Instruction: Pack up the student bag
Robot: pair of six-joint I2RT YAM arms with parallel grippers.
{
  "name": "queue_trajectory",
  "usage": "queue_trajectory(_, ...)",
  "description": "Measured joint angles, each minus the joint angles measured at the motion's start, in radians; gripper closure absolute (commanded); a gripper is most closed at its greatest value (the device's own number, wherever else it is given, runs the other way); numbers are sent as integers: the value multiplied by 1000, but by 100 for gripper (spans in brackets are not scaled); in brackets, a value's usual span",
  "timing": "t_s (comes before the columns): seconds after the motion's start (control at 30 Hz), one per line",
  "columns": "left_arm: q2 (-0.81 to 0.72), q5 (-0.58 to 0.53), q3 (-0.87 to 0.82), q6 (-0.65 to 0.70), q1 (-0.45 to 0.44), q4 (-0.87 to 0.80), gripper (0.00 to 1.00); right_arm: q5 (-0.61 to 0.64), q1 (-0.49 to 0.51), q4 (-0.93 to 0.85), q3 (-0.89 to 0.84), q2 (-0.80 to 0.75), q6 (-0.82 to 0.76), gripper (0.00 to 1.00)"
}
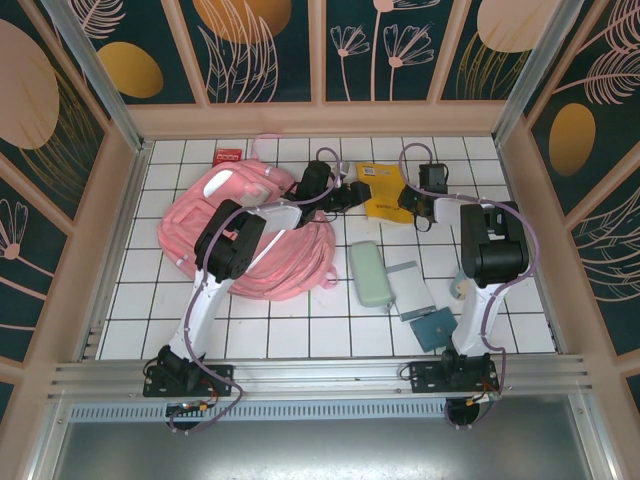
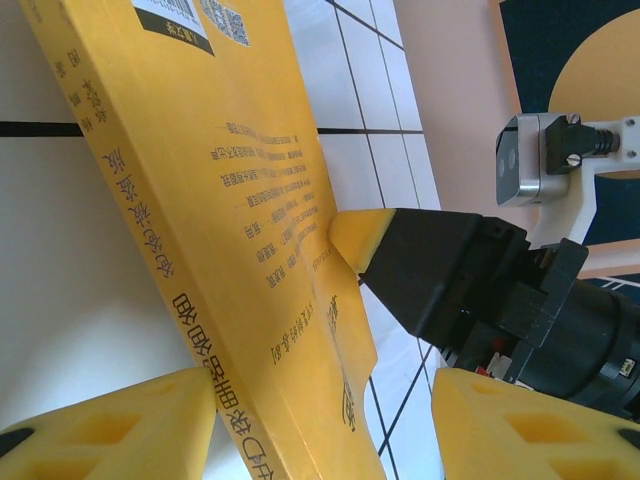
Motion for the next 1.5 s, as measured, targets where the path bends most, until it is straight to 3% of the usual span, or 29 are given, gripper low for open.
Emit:
queue_trajectory(0.5, 8, 5, 10, -18, 0, 70, 50, 2, 0, 0, 0, 0, 0, 79)
queue_trajectory(0.67, 40, -58, 108, 30, 0, -59, 50, 4, -2, 0, 0, 0, 1, 79)
queue_trajectory(1.03, 48, -170, 132, 135, -10, -264, 49, -25, 0, 0, 0, 0, 4, 79)
queue_trajectory(1.5, 109, -566, 387, 317, -104, -675, 44, -64, 14, -2, 0, 0, 19, 79)
